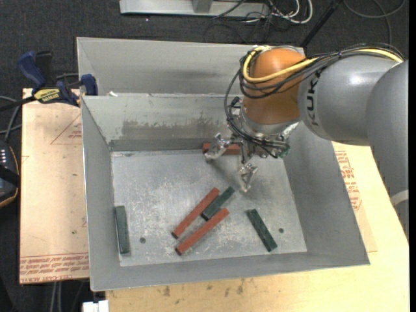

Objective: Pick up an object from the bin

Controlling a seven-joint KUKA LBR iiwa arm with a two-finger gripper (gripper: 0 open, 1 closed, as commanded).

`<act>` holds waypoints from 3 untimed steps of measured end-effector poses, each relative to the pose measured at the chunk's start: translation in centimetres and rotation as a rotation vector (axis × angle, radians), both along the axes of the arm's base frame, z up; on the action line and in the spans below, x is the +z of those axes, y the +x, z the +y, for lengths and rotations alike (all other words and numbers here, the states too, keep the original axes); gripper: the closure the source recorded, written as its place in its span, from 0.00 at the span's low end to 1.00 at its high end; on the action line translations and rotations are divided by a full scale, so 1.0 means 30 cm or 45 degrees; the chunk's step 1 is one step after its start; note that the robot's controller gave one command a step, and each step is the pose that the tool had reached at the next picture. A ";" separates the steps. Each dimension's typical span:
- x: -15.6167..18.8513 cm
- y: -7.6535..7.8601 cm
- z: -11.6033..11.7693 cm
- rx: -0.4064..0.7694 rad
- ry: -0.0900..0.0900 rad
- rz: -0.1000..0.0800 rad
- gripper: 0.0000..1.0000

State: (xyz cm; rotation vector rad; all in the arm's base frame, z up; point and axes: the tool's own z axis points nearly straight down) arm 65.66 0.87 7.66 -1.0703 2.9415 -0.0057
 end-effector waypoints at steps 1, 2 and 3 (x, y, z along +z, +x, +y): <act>0.000 0.001 0.000 -0.001 0.001 -0.002 0.00; 0.005 -0.115 0.027 0.286 -0.002 -0.021 0.00; 0.010 -0.086 0.193 0.480 0.000 -0.007 1.00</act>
Offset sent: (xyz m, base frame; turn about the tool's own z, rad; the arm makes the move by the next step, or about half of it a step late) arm -0.0866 0.0172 -0.0057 -0.4917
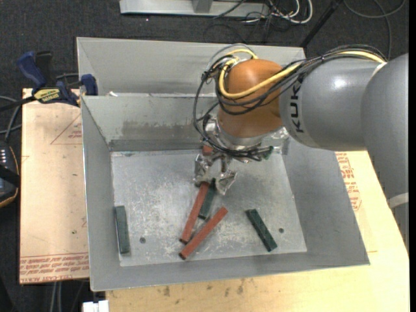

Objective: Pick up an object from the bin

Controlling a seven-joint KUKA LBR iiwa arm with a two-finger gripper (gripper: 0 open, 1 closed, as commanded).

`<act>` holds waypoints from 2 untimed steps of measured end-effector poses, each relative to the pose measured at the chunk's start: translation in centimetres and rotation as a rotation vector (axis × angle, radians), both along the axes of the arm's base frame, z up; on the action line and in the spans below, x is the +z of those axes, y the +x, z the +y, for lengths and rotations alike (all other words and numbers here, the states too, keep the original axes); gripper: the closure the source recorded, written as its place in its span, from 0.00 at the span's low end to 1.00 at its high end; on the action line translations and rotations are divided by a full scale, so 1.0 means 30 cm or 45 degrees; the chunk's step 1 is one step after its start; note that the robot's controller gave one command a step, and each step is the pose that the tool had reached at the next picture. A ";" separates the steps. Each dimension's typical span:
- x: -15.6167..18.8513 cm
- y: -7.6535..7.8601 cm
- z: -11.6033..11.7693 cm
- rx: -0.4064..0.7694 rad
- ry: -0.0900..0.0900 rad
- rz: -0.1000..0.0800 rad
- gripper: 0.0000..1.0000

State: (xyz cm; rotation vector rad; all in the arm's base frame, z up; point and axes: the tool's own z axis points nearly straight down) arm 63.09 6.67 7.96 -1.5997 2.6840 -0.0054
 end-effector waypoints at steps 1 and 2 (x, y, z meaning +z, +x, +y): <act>0.000 0.000 0.000 -0.001 0.000 0.000 1.00; 0.670 -0.021 -0.070 0.115 -0.005 0.019 1.00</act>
Offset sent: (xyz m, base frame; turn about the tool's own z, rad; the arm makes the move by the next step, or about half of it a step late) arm -0.0067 -0.0231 0.2163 -0.0994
